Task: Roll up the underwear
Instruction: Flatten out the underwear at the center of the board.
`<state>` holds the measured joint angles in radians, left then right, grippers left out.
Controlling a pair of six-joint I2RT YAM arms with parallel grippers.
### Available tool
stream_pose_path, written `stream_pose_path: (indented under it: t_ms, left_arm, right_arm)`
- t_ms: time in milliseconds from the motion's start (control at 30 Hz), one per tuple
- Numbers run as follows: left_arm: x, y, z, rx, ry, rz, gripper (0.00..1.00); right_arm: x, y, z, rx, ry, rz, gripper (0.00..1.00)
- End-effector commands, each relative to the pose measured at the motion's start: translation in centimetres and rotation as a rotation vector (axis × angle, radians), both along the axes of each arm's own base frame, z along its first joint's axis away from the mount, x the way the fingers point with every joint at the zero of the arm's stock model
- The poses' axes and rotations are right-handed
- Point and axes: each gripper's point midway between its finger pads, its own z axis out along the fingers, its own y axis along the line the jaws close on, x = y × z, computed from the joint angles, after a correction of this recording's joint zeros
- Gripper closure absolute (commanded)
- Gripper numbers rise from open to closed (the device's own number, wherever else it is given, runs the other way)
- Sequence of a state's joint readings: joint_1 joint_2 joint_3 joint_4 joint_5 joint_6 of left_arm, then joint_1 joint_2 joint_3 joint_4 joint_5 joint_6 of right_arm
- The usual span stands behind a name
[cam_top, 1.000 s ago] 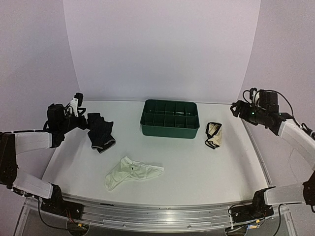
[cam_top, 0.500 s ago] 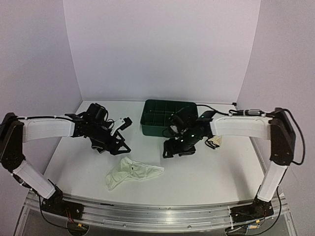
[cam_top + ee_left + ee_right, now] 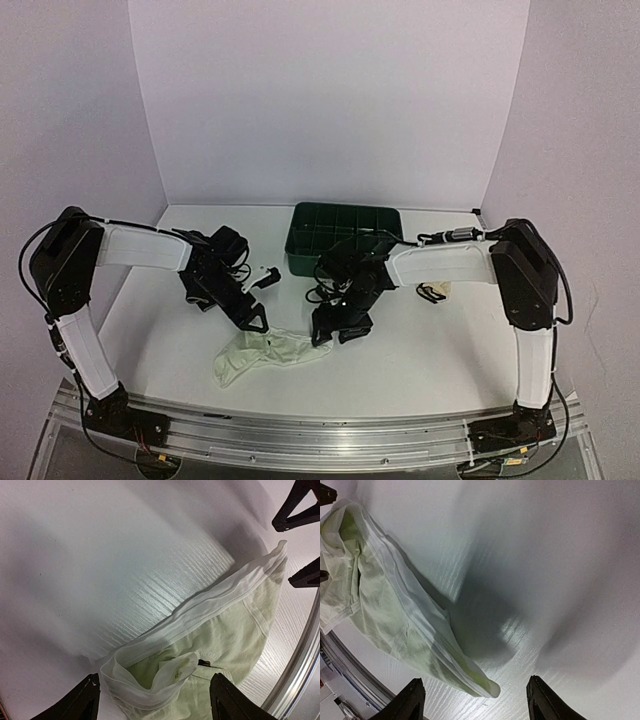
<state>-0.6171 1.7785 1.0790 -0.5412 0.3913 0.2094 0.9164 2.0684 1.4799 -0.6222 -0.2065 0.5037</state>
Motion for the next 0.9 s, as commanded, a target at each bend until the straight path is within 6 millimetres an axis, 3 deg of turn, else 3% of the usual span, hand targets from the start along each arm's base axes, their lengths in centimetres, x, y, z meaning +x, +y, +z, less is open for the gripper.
stream_pose_path:
  t_ms: [0,167,267,333,367,533,600,700,867]
  left_arm:
    - [1.2,-0.2,-0.6,0.022,-0.028,0.01,0.34]
    - [1.4,-0.2,-0.2,0.026,-0.032,0.008,0.78]
    - [2.4,-1.1,2.1,-0.004,-0.064,-0.001,1.0]
    - [3.4,-2.0,4.9,-0.053,-0.122,-0.039,1.0]
    - [4.1,-2.7,7.2,-0.098,-0.179,-0.074,1.0]
    - [5.7,-3.3,15.7,-0.241,-0.421,-0.237,1.0]
    - [5.3,-3.2,18.1,-0.295,-0.511,-0.321,1.0]
    - [4.0,-3.4,21.3,-0.359,-0.64,-0.456,1.0]
    - [4.3,-3.3,25.4,-0.419,-0.822,-0.52,1.0]
  right_arm:
    - [-1.4,0.6,-1.1,0.002,0.075,0.02,0.42]
    - [-1.3,0.3,-1.2,-0.007,0.065,0.015,0.74]
    - [-0.2,0.4,0.4,0.002,-0.001,0.012,0.94]
    - [1.2,0.3,2.9,0.023,-0.072,-0.005,0.99]
    - [2.3,-0.2,4.3,0.025,-0.12,-0.027,1.0]
    - [6.9,-4.7,12.5,-0.038,-0.41,-0.108,1.0]
    - [7.6,-6.0,15.8,-0.059,-0.51,-0.107,1.0]
    - [8.1,-7.1,19.0,-0.077,-0.6,-0.091,1.0]
    - [8.1,-7.9,22.7,-0.071,-0.692,-0.054,1.0]
